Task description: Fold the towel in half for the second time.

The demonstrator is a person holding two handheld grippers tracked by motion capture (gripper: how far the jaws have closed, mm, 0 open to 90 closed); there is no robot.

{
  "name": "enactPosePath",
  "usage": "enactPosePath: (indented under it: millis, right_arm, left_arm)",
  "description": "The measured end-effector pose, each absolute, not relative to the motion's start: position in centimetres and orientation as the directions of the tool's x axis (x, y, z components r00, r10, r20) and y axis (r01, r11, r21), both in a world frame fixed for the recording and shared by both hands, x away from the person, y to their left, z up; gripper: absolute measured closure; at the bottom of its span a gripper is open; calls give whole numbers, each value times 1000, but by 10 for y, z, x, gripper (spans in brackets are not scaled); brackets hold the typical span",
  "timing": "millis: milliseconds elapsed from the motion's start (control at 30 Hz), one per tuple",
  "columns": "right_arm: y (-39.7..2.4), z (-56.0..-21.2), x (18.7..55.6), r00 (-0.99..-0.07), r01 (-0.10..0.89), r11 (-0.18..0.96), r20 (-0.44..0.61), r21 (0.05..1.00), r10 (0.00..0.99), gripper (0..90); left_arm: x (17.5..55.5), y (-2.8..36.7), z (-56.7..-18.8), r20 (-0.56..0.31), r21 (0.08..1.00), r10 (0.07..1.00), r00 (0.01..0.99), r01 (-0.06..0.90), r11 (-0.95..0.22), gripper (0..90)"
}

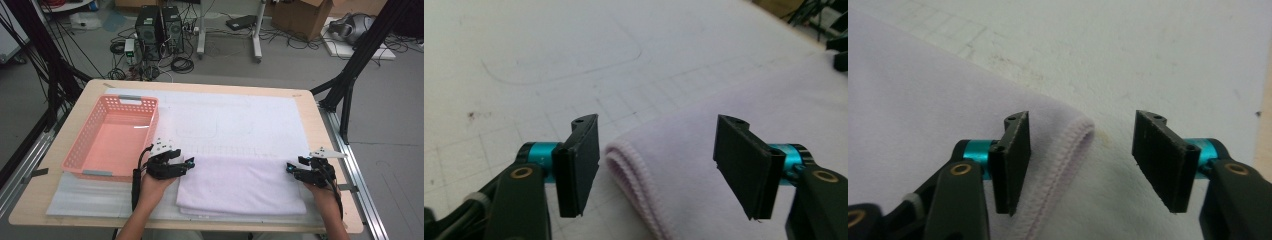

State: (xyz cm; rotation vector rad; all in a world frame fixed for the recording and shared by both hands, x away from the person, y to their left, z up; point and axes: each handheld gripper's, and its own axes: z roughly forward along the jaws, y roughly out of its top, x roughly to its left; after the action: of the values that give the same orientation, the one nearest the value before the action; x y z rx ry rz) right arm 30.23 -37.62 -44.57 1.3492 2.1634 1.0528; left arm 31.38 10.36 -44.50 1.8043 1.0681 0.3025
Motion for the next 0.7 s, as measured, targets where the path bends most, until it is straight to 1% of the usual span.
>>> enactPosePath:
  millis: [100,167,200,267,300,333,433,500,633,700]
  right_arm:
    - [-378,-448,306,-495,603,265,93,752,864,421]
    - [-380,-449,306,-531,597,277,112,753,840,537]
    - [-380,-449,306,-557,583,292,111,758,823,600]
    - [-378,-449,304,-563,583,288,122,760,817,702]
    - [-379,-449,303,-564,585,284,130,760,815,771]
    - [-379,-448,303,-564,581,278,132,765,815,808]
    - [-384,-447,305,-550,581,240,159,777,820,839]
    - [-386,-444,307,-534,569,216,157,793,830,845]
    - [-384,-439,316,-512,548,215,121,808,850,848]
    - [-383,-435,323,-501,532,214,100,819,860,848]
  left_arm:
    - [323,100,-450,-233,810,789,568,563,-166,336]
    - [327,96,-453,-228,786,792,566,587,-193,353]
    - [327,95,-453,-222,789,785,578,580,-204,369]
    - [326,93,-453,-201,788,780,593,571,-230,546]
    - [326,92,-452,-210,787,771,601,572,-232,605]
    - [326,92,-452,-235,783,761,605,582,-221,741]
    - [327,92,-448,-211,807,780,589,555,-201,782]
    - [329,95,-447,-223,823,788,574,544,-163,786]
    - [341,93,-437,-204,840,798,567,520,-155,787]
    - [351,93,-432,-210,847,805,555,515,-134,787]
